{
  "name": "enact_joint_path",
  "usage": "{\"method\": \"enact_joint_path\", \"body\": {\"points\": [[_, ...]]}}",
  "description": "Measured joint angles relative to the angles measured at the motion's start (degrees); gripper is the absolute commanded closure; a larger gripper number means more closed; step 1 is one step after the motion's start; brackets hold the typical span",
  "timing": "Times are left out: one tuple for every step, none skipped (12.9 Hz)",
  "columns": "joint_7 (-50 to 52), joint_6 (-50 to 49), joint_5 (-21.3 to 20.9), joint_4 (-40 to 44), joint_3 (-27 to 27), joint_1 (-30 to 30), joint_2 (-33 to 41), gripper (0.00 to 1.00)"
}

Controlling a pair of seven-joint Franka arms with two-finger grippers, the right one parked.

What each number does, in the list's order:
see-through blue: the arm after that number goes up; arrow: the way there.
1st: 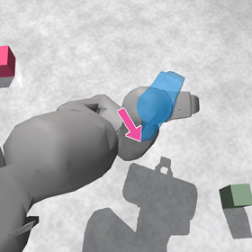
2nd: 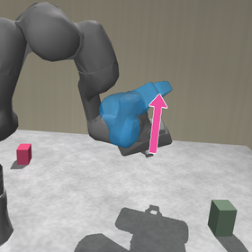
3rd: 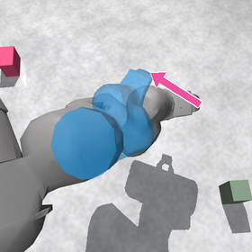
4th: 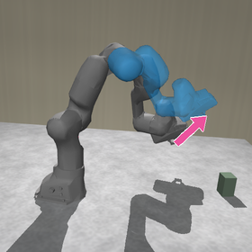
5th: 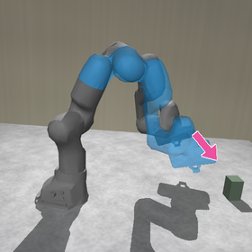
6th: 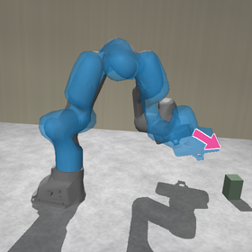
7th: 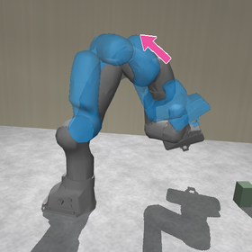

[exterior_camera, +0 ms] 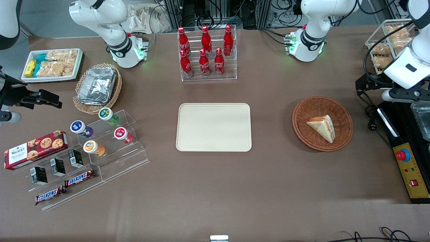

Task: Place sandwich from basket to tray
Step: 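Move the left gripper over the wrapped sandwich in the wicker basket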

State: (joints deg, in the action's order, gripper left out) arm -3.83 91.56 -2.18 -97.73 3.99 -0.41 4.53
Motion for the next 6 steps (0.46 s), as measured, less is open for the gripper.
{"method": "enact_joint_path", "body": {"points": [[0.0,0.0,0.0,0.2,0.0,0.0,-0.2,0.0],[0.0,-0.1,0.0,0.3,0.0,0.0,-0.4,0.0],[0.0,-0.2,0.0,0.5,0.0,0.0,-0.6,0.0],[0.1,-0.5,0.0,0.7,-0.1,0.0,-0.7,0.0],[1.1,-1.2,0.0,0.7,-0.2,-0.1,-0.7,0.0],[4.3,-2.1,0.0,0.7,-0.2,-0.2,-0.8,0.0]]}}
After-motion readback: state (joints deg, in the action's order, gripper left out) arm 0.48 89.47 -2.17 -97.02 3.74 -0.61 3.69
